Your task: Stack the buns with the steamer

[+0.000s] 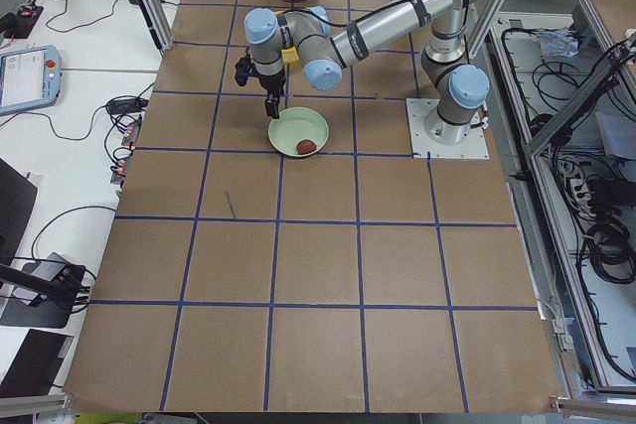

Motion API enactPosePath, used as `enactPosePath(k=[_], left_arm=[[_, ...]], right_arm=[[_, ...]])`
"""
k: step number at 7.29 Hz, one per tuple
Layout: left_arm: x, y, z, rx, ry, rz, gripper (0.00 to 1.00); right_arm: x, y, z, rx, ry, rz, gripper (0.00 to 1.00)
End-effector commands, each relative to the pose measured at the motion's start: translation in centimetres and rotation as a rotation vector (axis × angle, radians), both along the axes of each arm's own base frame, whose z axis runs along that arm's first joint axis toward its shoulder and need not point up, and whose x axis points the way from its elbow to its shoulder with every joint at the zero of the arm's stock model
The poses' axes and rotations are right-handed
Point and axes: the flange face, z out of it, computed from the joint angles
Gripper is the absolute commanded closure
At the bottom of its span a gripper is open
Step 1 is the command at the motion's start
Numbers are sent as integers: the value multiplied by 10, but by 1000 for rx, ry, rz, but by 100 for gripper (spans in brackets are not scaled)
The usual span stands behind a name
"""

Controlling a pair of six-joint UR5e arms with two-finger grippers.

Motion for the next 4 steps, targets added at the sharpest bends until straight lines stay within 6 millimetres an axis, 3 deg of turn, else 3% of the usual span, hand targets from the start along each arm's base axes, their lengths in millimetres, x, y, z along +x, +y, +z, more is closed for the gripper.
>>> enactPosePath(k=[1, 2, 3, 4], left_arm=[[10, 17, -30, -23, -13, 10, 5], [24, 27, -48, -24, -44, 30, 4], [25, 33, -55, -7, -43, 35, 4], [33, 37, -67, 44, -103, 37, 4]], right_arm=[[60, -7, 38, 5, -8, -59, 93], [106, -11, 47, 5, -14, -111, 93], [148, -14, 65, 16, -17, -96, 92], [173, -15, 77, 16, -26, -147, 92]])
